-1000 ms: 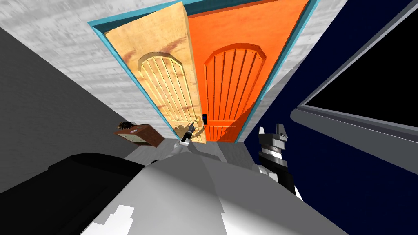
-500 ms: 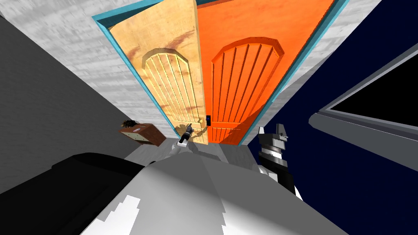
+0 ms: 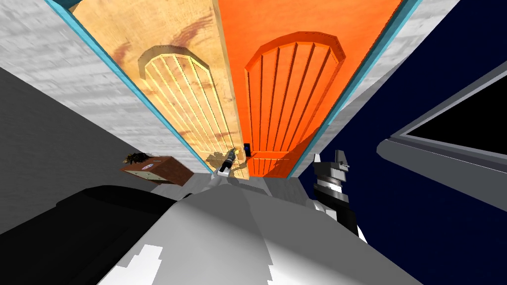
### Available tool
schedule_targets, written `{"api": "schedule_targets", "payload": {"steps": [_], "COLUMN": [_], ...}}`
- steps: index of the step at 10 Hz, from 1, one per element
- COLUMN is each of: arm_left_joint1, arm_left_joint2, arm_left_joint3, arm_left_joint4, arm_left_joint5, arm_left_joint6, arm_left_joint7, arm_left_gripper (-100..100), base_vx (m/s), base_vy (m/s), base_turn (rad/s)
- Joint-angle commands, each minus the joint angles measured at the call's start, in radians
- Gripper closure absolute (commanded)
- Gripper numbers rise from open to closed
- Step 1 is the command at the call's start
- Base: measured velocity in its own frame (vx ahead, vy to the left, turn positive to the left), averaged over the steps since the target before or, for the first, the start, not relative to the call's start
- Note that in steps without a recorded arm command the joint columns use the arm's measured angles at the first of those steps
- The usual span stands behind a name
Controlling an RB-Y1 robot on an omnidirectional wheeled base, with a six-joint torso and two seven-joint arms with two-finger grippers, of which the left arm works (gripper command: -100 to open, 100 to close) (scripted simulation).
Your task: Pull the door open
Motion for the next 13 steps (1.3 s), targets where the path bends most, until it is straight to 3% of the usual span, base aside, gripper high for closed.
{"api": "schedule_targets", "payload": {"steps": [1, 2, 7, 12, 13], "arm_left_joint1": [0.0, 0.0, 0.0, 0.037, 0.032], "arm_left_joint2": [0.0, 0.0, 0.0, 0.034, 0.034], "arm_left_joint3": [0.0, 0.0, 0.0, -0.029, -0.038], "arm_left_joint4": [0.0, 0.0, 0.0, -0.016, -0.024], "arm_left_joint5": [0.0, 0.0, 0.0, 0.0, -0.001], "arm_left_joint6": [0.0, 0.0, 0.0, -0.007, -0.01], "arm_left_joint7": [0.0, 0.0, 0.0, 0.03, 0.034], "arm_left_gripper": [-100, 100, 100, 100, -100], "base_vx": [0.101, -0.013, -0.019, -0.18, -0.226], "base_vy": [-0.039, 0.004, 0.006, 0.071, 0.029], "base_turn": [-0.02, 0.021, -0.005, -0.015, -0.044]}}
